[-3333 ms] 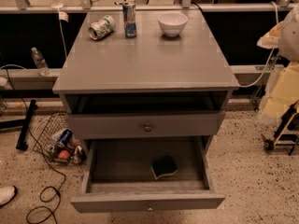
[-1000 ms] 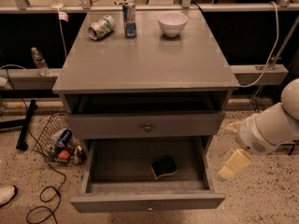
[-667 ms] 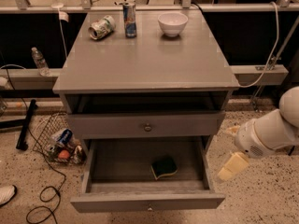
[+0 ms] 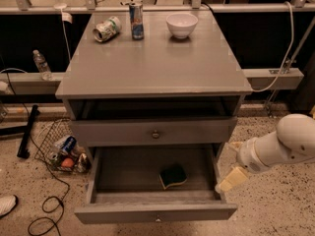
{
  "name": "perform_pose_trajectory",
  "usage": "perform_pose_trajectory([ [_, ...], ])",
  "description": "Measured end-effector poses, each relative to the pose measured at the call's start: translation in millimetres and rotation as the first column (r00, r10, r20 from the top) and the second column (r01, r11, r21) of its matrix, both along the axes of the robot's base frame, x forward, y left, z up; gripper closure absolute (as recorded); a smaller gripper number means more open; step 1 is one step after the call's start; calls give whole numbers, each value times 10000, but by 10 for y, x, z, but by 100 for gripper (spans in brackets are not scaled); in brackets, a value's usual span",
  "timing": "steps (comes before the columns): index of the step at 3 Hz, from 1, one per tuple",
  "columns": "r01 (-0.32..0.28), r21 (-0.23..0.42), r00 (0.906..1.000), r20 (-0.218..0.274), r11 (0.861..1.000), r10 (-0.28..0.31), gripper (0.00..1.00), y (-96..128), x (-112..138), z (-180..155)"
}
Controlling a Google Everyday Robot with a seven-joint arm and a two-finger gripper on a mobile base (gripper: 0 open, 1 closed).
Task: Pick sponge from middle drawer and place on counter
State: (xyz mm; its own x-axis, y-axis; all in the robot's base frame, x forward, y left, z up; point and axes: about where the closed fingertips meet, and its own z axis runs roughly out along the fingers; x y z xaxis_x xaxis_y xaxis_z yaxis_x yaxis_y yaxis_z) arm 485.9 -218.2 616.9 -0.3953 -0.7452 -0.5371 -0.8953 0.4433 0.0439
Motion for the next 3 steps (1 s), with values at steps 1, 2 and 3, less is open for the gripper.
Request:
perform_pose_trajectory([
  [1,79,87,9996,283,9999,-81,0,131,168,-333],
  [2,-80,409,9998,187,9991,73,0,564,359,-1053],
  [3,-81,410,9998,186,9991,74,0,565,359,-1053],
])
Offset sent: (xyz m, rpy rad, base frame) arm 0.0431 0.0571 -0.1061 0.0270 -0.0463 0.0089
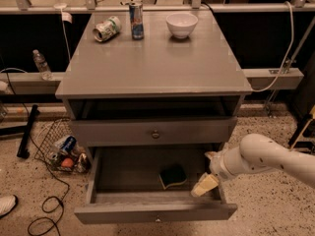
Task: Pick sponge from middle drawer and place on counter
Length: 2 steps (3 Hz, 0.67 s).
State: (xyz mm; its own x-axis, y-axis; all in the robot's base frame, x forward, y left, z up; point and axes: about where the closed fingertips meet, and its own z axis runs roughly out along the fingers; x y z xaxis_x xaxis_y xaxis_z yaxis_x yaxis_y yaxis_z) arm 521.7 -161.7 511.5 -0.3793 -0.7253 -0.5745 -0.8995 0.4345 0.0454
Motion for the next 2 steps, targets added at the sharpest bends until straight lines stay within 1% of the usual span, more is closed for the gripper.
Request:
perform_pose_trajectory([
  [1,152,-120,9999,44,9998,-152,0,43,78,-187],
  [2,287,-367,9995,110,9989,-283,0,98,220,-464],
])
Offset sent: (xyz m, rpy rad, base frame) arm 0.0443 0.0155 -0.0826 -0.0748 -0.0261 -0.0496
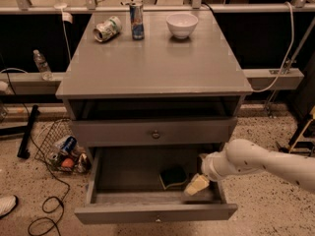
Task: Pick sponge from middle drawer and place on counter
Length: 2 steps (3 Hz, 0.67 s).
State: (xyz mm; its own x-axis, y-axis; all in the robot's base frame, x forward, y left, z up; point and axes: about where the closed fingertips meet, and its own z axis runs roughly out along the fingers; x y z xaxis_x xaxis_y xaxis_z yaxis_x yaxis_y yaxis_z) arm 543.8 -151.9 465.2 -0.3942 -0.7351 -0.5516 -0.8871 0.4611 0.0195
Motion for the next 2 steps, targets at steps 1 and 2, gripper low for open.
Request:
perform_pose_trajectory([
  [1,130,-176,9997,225,9998,-127,0,84,121,-204],
  [2,57,-140,9995,323,9999,-53,0,275,206,-387],
])
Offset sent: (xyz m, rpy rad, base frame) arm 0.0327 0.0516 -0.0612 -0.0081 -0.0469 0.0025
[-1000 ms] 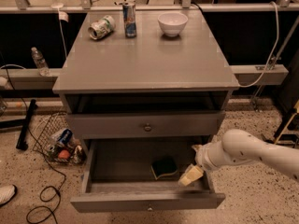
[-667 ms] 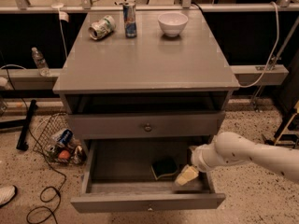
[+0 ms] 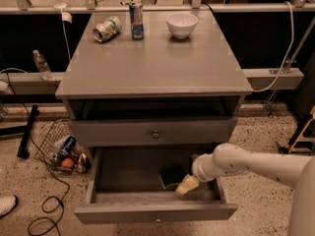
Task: Pick sponge from middle drawer and place on counter
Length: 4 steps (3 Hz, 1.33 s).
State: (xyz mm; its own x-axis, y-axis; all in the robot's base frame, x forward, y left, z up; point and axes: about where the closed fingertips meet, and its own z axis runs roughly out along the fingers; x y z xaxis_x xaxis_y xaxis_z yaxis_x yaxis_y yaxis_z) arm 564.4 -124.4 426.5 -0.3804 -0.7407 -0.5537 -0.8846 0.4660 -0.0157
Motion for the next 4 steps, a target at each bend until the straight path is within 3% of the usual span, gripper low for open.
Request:
perform_pose_trajectory([
  [1,-39,117,10000,3,9999,39,0,138,59,-186],
  [4,-12,106,9999,-138,9999,14,0,278,98,-591],
])
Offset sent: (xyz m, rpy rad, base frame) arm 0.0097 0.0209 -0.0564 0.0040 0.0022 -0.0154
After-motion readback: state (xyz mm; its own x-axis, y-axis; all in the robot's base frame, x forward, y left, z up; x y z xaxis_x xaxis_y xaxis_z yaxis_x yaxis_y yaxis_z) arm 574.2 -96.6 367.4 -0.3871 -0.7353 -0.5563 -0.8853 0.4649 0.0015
